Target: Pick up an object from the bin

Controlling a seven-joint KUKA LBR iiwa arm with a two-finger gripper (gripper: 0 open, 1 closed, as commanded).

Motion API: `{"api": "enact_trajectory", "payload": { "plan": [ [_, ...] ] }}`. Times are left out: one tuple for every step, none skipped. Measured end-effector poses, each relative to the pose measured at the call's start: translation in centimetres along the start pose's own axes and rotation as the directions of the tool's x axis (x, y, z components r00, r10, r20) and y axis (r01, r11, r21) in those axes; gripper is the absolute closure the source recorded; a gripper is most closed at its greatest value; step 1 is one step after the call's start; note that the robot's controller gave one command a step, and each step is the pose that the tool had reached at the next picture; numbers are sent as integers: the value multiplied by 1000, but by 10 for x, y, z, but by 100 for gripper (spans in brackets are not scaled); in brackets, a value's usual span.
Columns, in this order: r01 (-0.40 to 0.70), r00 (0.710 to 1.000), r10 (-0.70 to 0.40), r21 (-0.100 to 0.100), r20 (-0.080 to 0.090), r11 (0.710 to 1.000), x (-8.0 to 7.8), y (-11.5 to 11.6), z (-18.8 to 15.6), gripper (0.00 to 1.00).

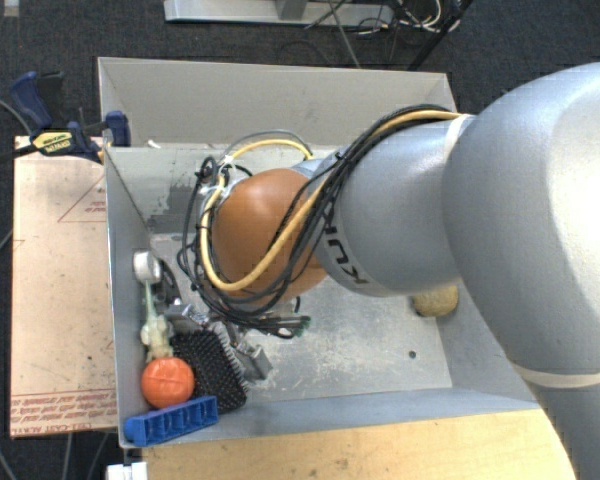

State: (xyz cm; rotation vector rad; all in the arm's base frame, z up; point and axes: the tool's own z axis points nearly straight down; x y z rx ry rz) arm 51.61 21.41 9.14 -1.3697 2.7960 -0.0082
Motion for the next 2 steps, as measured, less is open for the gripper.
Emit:
{"api": "enact_trajectory", "payload": {
  "plan": [
    [143, 988, -144, 29, 55, 989, 35, -15, 5, 100],
    [143, 988, -144, 29, 55, 989, 35, -15, 5, 100]
  ]
}}
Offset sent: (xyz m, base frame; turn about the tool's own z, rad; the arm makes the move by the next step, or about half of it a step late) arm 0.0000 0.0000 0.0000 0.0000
